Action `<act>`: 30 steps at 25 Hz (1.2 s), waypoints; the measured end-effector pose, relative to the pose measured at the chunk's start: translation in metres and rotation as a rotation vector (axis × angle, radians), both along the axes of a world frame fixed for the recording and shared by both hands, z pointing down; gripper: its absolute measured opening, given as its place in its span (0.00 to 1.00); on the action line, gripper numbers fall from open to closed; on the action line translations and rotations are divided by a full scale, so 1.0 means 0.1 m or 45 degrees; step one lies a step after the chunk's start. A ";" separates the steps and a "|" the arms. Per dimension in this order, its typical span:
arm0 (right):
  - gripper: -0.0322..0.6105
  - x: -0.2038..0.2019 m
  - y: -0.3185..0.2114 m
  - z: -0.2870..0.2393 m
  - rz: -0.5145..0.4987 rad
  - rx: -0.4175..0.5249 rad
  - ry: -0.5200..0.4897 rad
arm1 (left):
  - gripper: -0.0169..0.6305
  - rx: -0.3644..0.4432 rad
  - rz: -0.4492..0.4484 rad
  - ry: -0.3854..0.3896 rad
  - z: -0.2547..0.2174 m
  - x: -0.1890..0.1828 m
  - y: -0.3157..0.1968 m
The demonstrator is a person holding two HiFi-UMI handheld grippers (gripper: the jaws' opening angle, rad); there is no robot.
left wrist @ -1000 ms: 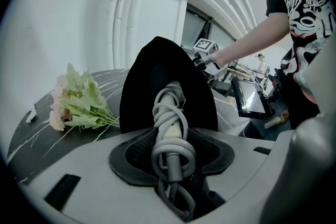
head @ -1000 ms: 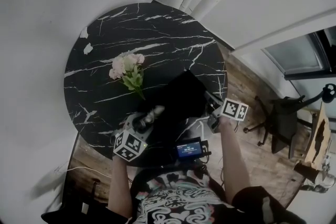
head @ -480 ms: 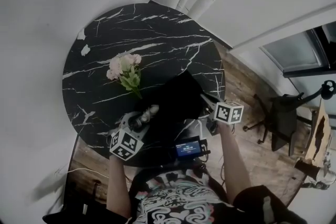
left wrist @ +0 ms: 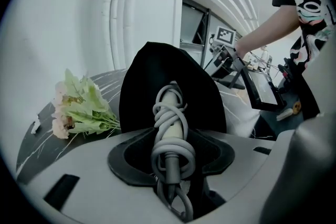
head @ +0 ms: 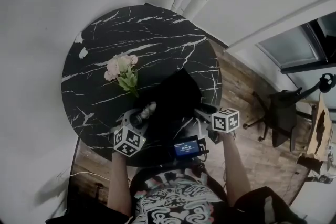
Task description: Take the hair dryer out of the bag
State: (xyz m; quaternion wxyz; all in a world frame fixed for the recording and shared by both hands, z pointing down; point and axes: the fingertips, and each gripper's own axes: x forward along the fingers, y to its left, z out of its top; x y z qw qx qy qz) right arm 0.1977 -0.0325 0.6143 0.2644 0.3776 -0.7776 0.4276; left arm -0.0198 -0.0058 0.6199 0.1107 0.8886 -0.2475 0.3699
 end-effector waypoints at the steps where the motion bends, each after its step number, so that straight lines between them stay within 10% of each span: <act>1: 0.32 -0.01 0.05 0.01 -0.015 -0.007 0.005 | 0.33 -0.004 0.001 0.009 0.01 0.02 0.00; 11: 0.33 -0.12 0.37 0.32 -0.301 -0.019 0.423 | 0.39 0.065 -0.063 0.028 -0.04 0.31 -0.14; 19: 0.13 -0.07 0.30 0.33 -0.290 0.037 0.504 | 0.38 0.054 -0.095 -0.022 0.04 0.28 -0.18; 30: 0.11 0.09 0.13 0.26 -0.201 0.064 0.494 | 0.35 -0.009 -0.058 -0.025 -0.02 0.24 -0.03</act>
